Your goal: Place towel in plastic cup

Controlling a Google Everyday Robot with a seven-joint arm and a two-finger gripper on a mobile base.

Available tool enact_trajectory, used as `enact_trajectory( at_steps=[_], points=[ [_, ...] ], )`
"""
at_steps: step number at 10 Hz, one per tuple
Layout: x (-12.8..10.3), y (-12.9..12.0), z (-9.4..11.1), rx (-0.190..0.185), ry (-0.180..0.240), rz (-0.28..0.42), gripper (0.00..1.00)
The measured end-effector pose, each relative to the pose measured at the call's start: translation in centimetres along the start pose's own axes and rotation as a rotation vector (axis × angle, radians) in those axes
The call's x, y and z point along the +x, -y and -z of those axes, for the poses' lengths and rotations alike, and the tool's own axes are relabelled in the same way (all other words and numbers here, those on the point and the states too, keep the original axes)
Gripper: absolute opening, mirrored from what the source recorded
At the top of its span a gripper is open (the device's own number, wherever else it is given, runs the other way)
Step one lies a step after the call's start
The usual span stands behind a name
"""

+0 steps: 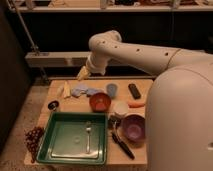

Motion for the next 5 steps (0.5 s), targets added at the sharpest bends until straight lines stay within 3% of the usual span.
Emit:
enact_trajectory(
  at_steps=[3,5],
  points=[
    [0.0,0.0,0.0,0.002,0.003,0.002,0.80],
    [1.4,0.2,-0.4,-0.003,0.002,0.069,0.80]
  ],
)
